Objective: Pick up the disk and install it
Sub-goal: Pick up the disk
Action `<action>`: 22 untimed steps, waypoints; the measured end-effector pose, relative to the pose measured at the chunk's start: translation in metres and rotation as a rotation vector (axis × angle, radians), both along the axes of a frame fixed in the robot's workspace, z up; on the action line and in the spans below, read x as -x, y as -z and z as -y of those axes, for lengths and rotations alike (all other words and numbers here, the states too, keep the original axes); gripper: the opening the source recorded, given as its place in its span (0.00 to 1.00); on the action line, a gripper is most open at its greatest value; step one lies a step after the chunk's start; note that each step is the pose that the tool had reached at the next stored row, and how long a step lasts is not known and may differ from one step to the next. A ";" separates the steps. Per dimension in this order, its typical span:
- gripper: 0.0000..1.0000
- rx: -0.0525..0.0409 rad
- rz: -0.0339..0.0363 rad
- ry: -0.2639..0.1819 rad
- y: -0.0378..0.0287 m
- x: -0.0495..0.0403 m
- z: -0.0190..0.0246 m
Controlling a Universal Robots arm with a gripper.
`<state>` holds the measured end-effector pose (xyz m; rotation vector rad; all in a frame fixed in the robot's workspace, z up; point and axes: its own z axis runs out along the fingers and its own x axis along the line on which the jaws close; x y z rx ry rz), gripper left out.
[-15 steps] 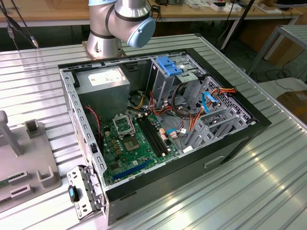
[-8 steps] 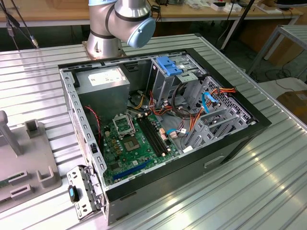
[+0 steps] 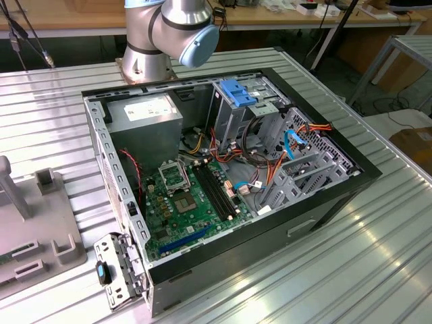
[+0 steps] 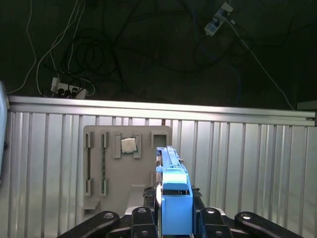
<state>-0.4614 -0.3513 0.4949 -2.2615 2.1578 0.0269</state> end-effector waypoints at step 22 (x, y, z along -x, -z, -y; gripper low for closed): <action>0.37 0.0000 0.0000 0.000 0.0000 -0.0417 0.0000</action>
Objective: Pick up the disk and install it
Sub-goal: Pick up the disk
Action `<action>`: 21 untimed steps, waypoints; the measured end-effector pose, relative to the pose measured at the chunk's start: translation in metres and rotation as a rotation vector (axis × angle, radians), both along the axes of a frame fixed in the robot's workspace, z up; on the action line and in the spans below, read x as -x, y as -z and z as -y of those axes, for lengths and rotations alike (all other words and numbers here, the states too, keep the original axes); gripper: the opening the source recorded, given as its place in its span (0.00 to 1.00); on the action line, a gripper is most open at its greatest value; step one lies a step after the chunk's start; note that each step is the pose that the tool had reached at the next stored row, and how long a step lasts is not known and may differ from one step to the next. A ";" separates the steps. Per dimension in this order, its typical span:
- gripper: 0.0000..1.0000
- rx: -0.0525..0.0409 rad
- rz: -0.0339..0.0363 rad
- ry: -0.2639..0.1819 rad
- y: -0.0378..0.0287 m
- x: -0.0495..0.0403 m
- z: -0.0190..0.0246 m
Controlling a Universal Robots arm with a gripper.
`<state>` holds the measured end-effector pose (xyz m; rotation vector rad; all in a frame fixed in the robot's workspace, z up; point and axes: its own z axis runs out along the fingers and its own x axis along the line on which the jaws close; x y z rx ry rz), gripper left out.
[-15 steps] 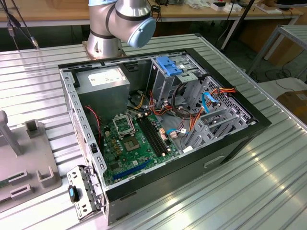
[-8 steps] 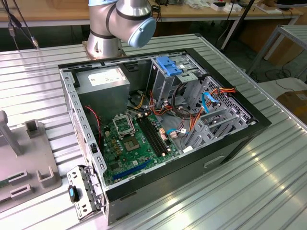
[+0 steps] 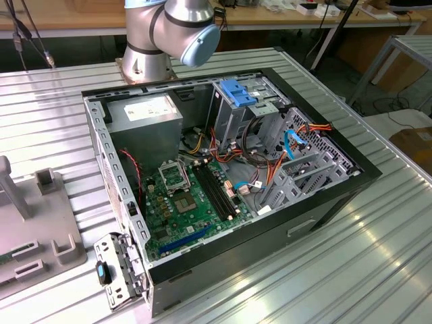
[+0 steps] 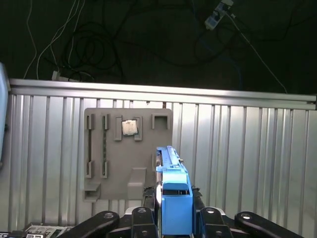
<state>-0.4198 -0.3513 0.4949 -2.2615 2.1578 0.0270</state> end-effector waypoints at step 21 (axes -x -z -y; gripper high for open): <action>0.37 -0.0020 0.0000 0.000 0.0000 -0.0529 0.0000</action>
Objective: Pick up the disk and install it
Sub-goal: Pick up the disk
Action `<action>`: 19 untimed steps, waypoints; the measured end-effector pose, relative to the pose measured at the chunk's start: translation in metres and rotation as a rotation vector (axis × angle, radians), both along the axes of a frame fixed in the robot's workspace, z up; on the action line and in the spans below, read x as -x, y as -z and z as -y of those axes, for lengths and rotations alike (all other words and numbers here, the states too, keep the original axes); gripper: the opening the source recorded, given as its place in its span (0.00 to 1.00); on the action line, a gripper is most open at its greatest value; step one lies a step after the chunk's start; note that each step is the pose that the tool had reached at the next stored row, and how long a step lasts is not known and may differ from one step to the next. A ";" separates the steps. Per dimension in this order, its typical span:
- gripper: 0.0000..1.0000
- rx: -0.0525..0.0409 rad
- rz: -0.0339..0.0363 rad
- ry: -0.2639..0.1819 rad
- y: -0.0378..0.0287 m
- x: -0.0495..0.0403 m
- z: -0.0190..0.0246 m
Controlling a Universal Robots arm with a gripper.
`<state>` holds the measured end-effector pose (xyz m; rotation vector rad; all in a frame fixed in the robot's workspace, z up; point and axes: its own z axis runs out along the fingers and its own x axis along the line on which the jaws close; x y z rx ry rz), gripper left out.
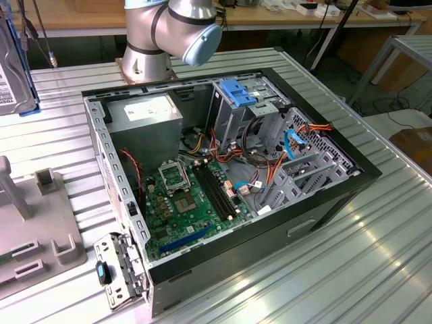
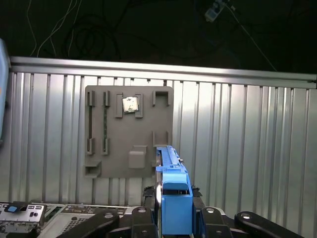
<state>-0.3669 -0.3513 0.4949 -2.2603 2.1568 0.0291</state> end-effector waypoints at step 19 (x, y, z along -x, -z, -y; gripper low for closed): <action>0.37 -0.0002 0.0000 0.000 0.0000 -0.0456 0.0000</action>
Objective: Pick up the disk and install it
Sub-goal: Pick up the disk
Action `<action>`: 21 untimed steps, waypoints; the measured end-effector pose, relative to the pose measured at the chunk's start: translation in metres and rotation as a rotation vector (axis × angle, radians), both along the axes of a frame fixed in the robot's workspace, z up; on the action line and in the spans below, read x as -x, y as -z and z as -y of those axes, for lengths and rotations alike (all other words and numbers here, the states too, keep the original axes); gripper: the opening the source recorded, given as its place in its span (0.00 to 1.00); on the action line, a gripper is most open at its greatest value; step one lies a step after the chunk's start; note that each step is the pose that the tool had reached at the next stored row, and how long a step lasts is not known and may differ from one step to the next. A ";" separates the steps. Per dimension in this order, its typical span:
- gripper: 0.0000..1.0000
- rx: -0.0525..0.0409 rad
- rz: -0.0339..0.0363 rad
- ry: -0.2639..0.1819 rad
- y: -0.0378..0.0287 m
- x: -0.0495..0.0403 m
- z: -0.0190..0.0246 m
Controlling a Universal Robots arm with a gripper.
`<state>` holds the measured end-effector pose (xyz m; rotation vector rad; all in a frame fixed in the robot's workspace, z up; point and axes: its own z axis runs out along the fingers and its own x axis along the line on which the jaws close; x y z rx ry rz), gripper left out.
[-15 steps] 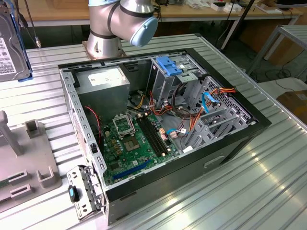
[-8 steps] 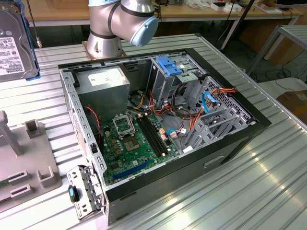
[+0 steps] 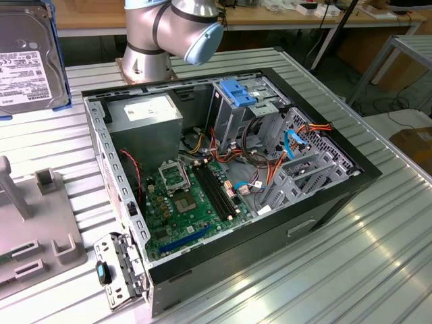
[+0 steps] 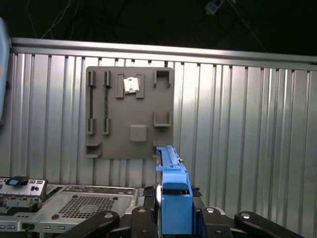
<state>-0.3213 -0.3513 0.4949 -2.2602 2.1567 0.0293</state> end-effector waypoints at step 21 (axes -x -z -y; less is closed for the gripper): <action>0.37 0.0000 -0.0001 0.000 0.0000 -0.0396 0.0000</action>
